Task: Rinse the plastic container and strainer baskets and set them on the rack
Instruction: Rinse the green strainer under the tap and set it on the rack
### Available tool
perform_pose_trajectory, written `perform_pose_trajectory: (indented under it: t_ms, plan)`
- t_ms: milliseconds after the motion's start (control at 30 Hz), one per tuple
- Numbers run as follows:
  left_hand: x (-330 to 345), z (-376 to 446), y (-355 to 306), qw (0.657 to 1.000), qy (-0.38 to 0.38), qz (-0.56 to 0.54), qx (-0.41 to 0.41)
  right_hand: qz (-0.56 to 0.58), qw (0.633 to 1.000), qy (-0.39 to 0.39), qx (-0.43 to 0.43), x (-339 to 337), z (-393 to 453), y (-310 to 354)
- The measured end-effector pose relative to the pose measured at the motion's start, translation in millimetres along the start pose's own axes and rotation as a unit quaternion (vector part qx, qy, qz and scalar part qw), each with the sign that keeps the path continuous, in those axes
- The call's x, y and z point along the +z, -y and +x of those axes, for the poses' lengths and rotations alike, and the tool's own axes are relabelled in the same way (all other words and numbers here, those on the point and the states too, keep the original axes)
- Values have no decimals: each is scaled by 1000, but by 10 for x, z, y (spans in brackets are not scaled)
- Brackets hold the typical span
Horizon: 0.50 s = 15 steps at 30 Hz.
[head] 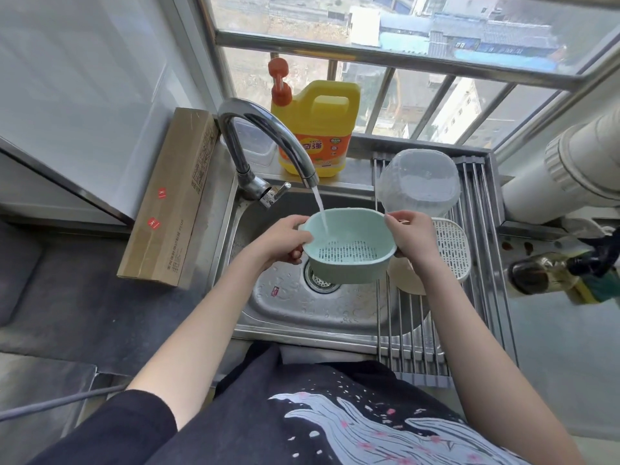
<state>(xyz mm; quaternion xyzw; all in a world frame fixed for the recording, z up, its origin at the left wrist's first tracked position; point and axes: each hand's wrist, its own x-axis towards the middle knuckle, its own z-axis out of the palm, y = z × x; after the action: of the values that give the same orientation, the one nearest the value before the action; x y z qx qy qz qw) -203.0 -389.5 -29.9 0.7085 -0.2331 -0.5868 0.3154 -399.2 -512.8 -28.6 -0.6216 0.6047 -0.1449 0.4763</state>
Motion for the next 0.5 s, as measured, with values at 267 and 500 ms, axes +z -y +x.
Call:
perform_pose_trajectory:
  t_ms: [267, 500]
  plan:
    - [116, -12, 110, 999, -28, 24, 2, -11, 988, -48, -146, -33, 6, -85]
    - [142, -41, 43, 985, -103, 98, 102, -36, 977, -94, -189, -57, -74, -153]
